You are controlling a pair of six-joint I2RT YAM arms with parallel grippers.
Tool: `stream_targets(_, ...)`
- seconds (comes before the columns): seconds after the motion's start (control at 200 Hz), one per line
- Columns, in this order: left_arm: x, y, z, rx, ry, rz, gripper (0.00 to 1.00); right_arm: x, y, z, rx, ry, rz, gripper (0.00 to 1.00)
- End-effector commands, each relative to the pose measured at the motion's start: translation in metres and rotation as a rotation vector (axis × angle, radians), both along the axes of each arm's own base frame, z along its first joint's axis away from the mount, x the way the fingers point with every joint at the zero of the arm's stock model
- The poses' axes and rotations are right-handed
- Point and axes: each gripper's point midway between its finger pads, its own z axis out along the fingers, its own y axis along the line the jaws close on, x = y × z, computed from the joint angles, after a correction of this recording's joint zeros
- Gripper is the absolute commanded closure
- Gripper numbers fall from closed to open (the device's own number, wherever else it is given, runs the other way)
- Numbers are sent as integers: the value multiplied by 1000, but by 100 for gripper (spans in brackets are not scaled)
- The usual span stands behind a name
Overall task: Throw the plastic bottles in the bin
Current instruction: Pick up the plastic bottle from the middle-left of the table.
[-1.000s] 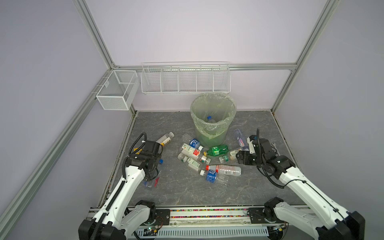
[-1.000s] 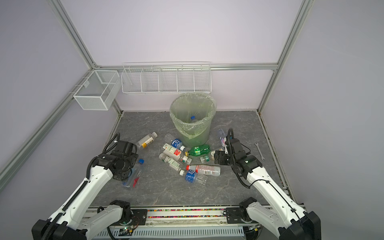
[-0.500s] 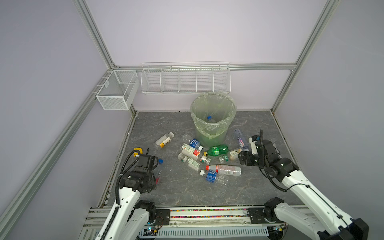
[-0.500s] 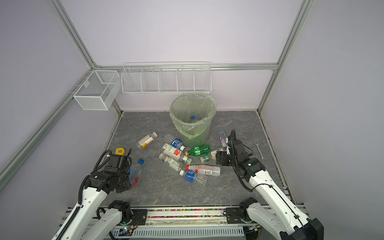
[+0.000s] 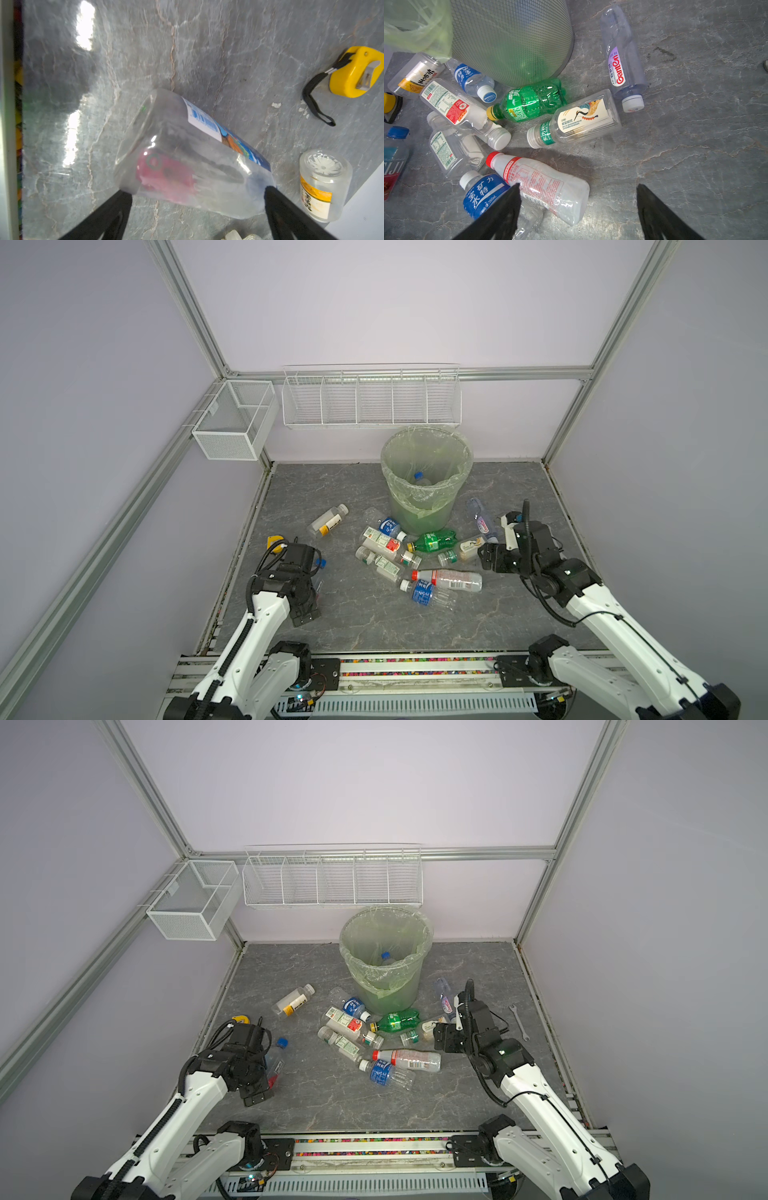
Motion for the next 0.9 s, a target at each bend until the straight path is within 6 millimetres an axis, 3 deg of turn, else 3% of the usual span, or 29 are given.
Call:
stream_targets(0.0,-3,-5,-19,-84,56,105,1,-5,-1,-4,1,13,11,12)
stream_targets(0.3,7,15,-27,-30,90,131,0,-5,-3,-3,3,15,6,12)
stream_targets(0.5,19,23,-28,57,135,7,1,-3,-3,-2,4,18,3,12)
stream_targets(0.895,28,22,-38,103,271,-245,24,-2,-2,1,19,30,-3,12)
